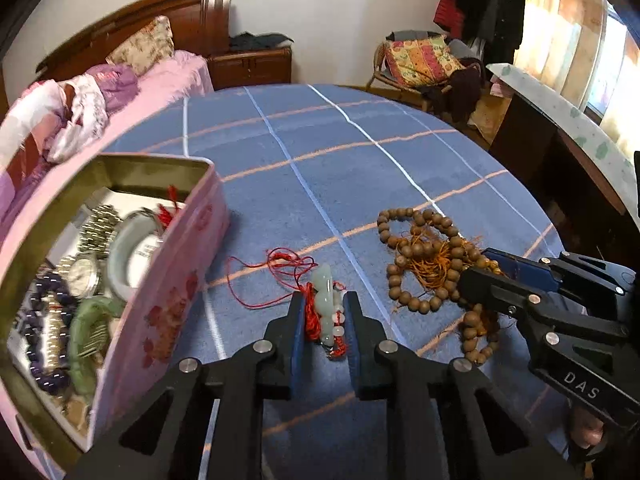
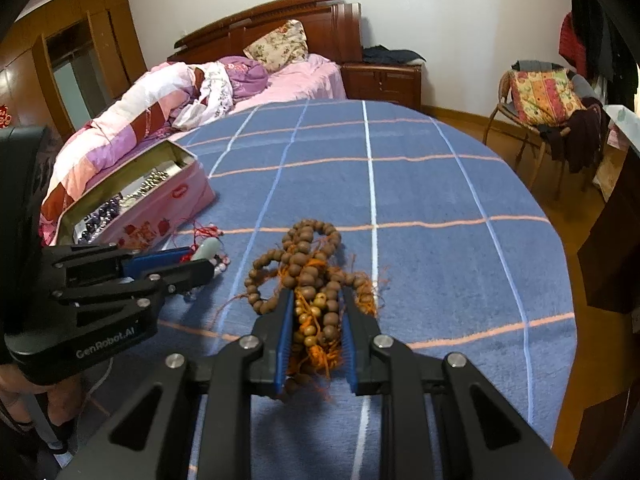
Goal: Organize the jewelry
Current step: 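Grasp the green jade pendant with the left gripper while the right gripper holds the wooden beads, then carry the jade pendant with the left gripper while the right gripper carries the wooden beads into the tin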
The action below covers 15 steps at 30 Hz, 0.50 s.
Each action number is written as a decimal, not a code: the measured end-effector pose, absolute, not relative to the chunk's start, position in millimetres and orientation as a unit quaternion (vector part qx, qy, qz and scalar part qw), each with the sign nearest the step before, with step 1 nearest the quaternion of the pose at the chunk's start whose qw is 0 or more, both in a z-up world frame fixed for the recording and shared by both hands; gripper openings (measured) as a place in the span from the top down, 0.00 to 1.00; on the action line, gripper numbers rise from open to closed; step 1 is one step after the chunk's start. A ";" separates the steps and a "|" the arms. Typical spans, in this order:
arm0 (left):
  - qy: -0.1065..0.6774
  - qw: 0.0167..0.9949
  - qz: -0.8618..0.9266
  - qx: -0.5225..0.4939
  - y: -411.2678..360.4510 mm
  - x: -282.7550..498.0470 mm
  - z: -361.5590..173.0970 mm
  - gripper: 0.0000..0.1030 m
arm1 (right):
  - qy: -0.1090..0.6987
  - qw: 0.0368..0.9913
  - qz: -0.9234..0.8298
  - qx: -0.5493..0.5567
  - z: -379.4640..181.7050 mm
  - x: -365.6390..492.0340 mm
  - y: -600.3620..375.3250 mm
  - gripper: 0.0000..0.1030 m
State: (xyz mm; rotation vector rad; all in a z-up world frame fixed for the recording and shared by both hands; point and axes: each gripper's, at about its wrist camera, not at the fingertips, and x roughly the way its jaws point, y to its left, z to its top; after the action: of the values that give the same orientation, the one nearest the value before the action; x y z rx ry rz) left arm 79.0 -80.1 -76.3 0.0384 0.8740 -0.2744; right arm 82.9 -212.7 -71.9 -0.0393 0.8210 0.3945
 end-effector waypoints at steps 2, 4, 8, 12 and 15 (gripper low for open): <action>0.409 0.903 -0.133 0.016 -75.3 74.2 -68.0 0.83 | 0.393 0.898 0.196 -0.018 -69.6 80.6 -210.1 0.76; 0.395 0.909 -0.133 0.009 -69.0 67.6 -56.9 0.83 | 0.387 0.900 0.198 -0.017 -64.5 78.6 -208.1 0.77; 0.372 0.919 -0.132 -0.007 -55.5 56.7 -35.9 0.83 | 0.371 0.905 0.208 -0.011 -49.8 72.7 -205.8 0.77; 0.356 0.927 -0.122 -0.011 -46.2 47.6 -22.4 0.83 | 0.350 0.911 0.218 -0.010 -32.1 66.2 -198.8 0.77; 0.346 0.931 -0.117 -0.014 -39.9 43.9 -14.7 0.83 | 0.333 0.915 0.228 -0.011 -19.6 60.6 -189.8 0.77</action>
State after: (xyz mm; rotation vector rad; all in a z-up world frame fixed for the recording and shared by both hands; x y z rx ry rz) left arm 43.9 -39.9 -14.7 -0.0287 0.7077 -0.2387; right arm 60.6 -189.8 -19.6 -0.0224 0.6864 0.4702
